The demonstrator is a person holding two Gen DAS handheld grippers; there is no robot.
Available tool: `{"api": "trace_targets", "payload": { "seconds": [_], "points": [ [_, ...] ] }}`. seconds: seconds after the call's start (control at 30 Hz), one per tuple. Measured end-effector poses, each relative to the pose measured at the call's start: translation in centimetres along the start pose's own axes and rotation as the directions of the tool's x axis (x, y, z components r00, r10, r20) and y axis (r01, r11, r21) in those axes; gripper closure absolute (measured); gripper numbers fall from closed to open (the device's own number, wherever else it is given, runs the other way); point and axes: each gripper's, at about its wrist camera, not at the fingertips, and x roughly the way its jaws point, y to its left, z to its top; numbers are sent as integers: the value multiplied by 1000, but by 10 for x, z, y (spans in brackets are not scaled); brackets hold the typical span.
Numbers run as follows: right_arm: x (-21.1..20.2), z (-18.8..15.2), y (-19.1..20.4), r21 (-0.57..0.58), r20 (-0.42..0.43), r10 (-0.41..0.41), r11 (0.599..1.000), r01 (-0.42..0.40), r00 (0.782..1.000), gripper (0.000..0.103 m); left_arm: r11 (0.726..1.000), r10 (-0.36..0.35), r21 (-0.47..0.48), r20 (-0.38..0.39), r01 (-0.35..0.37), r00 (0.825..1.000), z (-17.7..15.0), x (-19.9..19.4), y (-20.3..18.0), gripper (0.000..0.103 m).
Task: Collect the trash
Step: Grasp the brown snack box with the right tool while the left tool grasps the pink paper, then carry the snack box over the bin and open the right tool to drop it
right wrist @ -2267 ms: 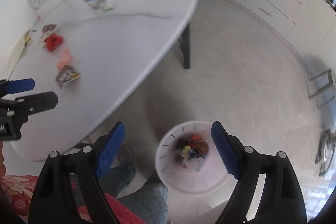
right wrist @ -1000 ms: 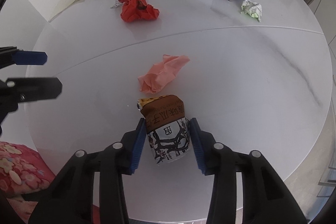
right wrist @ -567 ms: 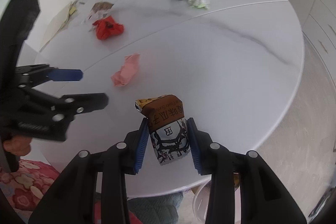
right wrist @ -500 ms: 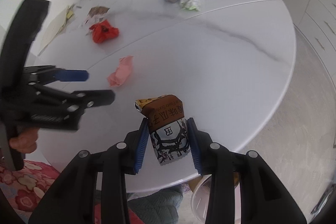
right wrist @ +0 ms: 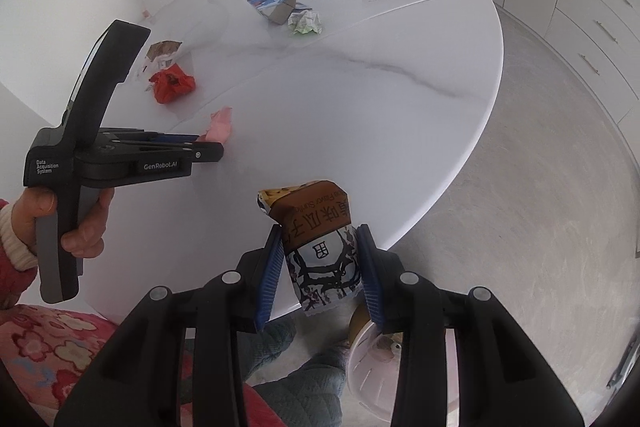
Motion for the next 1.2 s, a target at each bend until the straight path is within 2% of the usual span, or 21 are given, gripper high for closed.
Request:
{"api": "trace_targets", "payload": {
  "seconds": [0.03, 0.07, 0.4, 0.57, 0.73, 0.87, 1.03, 1.1, 1.2],
  "points": [
    [-1, 0, 0, -1, 2, 2, 1000, -2, 1000, 66, 1000, -2, -14, 3, 2, 1000, -1, -1, 1, 76],
    [-2, -1, 1, -2, 4, 3, 1000, -3, 1000, 66, 1000, 3, -21, 4, -3, 1000, -2, -2, 2, 83],
    [-12, -8, 9, -7, 25, 5, 1000, -5, 1000, 66, 999, -13, -31, 31, 14, 999, -13, -22, 4, 83],
    [-26, -19, 6, 24, 53, 9, 1000, -10, 999, 66, 999, -3, 47, 64, 0, 998, -23, -43, -12, 83],
    [-49, -49, -9, 101, 72, -27, 995, 19, 997, 66, 986, -54, 165, 79, 40, 995, -42, -70, -57, 83],
    [-66, -86, -29, 193, 72, -77, 979, 62, 994, 66, 955, -116, 280, 61, 95, 991, -64, -79, -99, 83],
    [-80, -138, -59, 306, 42, -148, 943, 128, 988, 66, 894, -172, 423, 16, 149, 985, -91, -77, -155, 82],
    [-82, -157, -68, 332, 27, -165, 932, 147, 986, 66, 871, -189, 459, -12, 173, 982, -101, -76, -174, 82],
    [-80, -179, -79, 367, 11, -166, 918, 151, 986, 66, 853, -193, 487, -34, 185, 981, -111, -73, -192, 82]
  ]
}}
